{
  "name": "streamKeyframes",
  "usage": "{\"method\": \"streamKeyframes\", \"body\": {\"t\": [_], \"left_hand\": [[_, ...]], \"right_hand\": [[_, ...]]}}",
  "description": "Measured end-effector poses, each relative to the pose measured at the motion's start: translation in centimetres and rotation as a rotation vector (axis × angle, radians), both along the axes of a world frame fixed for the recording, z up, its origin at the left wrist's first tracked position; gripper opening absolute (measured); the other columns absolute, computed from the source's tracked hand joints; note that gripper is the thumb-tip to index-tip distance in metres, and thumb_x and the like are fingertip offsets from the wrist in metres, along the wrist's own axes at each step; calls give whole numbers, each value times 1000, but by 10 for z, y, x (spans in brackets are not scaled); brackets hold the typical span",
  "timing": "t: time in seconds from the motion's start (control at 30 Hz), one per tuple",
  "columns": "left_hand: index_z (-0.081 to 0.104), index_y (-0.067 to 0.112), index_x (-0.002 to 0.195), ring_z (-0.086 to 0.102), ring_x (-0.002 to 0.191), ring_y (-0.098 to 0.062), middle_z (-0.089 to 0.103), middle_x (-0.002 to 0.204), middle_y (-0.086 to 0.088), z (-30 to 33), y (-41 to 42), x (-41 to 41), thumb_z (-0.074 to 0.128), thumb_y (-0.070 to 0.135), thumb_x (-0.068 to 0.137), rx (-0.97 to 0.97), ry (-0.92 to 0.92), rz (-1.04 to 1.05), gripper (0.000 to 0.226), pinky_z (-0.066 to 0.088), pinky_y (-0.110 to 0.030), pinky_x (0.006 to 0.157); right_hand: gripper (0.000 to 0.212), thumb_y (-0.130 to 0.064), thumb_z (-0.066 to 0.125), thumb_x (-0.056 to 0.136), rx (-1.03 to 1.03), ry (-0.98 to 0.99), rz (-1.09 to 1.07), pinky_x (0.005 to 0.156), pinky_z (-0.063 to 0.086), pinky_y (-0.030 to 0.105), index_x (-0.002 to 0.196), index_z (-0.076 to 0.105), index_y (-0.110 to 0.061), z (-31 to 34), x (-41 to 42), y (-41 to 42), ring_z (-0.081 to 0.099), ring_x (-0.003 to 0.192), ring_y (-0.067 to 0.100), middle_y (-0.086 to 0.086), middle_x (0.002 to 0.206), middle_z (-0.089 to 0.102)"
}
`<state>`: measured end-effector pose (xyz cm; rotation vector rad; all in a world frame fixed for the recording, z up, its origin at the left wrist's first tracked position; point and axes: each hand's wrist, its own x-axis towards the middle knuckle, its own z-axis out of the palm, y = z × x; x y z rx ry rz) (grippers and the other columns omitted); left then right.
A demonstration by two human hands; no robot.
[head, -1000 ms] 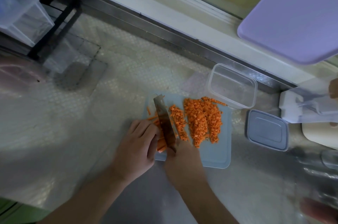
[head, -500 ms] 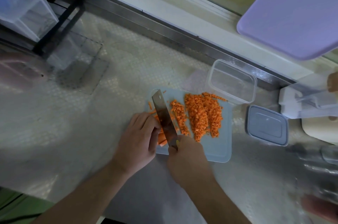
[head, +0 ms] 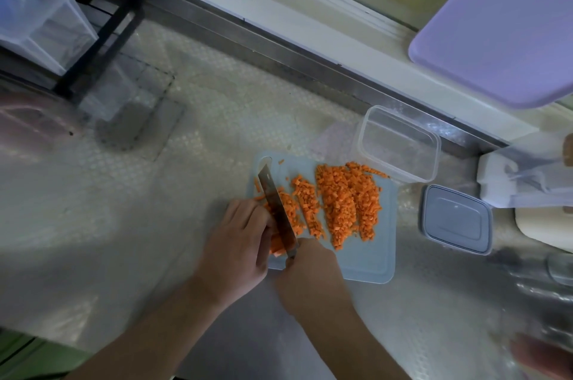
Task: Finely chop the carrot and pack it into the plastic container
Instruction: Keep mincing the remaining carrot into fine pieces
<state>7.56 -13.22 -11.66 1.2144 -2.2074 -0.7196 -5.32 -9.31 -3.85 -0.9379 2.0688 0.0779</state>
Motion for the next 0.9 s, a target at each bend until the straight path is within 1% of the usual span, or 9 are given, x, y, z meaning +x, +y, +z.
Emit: {"method": "streamKeyframes", "body": {"t": [0.2, 0.27, 0.37, 0.53, 0.6, 0.67, 0.73, 0.83, 0.9], "left_hand": [[55, 14, 87, 49, 92, -22, 50, 96, 3, 4, -1, -1, 52, 11, 96, 5, 25, 6, 10, 44, -34, 79], [57, 13, 87, 49, 92, -21, 52, 95, 3, 6, -2, -1, 58, 6, 95, 9, 51, 9, 11, 43, -32, 81], [62, 13, 87, 53, 96, -19, 57, 95, 5, 10, -3, -1, 65, 5, 92, 48, 101, 13, 10, 44, -30, 87], [68, 24, 89, 55, 101, -2, 63, 99, 15, 25, -8, 1, 74, 11, 87, 192, 90, 92, 15, 38, -8, 87], [69, 29, 93, 56, 95, -1, 64, 96, 19, 32, -8, 0, 73, 16, 91, 225, 74, 117, 13, 37, -8, 84], [70, 30, 97, 57, 92, -1, 64, 95, 20, 36, -5, 0, 71, 17, 96, 231, 86, 139, 12, 39, -10, 82], [71, 31, 101, 61, 93, -2, 65, 97, 21, 38, -1, 2, 66, 23, 99, 230, 136, 171, 9, 45, -16, 81], [71, 29, 105, 65, 94, -4, 65, 98, 21, 45, 1, 6, 59, 29, 100, 184, 219, 264, 12, 51, -23, 80], [70, 26, 106, 64, 93, -6, 62, 99, 18, 48, -1, 9, 62, 24, 100, 139, 247, 319, 11, 49, -18, 79]], "right_hand": [[11, -32, 60, 81, -92, -11, -8, 54, 47, 24, 89, 62, -25, -5, 2, 3, 61, 68, 13, -6, 77, 63], [7, -27, 59, 86, -125, -26, 0, 51, 41, 19, 89, 64, -25, -5, -1, 4, 57, 64, 8, -7, 77, 63], [15, -22, 53, 95, -156, -59, -1, 51, 41, 20, 84, 62, -28, -5, -11, 5, 56, 65, 6, -8, 76, 62], [20, -25, 54, 99, -176, -118, -37, 43, 34, 14, 80, 57, -31, 2, -20, 7, 56, 64, 7, -6, 76, 60], [20, -26, 54, 99, -183, -129, -50, 45, 36, 15, 80, 57, -30, 5, -22, 8, 58, 64, 10, -5, 76, 60], [14, -27, 54, 99, -177, -136, -79, 49, 45, 24, 87, 60, -31, 9, -21, 9, 63, 66, 15, -2, 79, 63], [14, -28, 53, 99, -175, -129, -77, 49, 51, 29, 86, 59, -30, 12, -21, 11, 65, 65, 17, -1, 79, 64], [16, -26, 53, 99, -167, -124, -62, 51, 51, 29, 84, 57, -29, 15, -22, 16, 64, 67, 16, -2, 82, 64], [16, -25, 53, 99, -157, -119, -35, 56, 50, 29, 84, 56, -30, 15, -23, 18, 63, 72, 14, -4, 85, 63]]}}
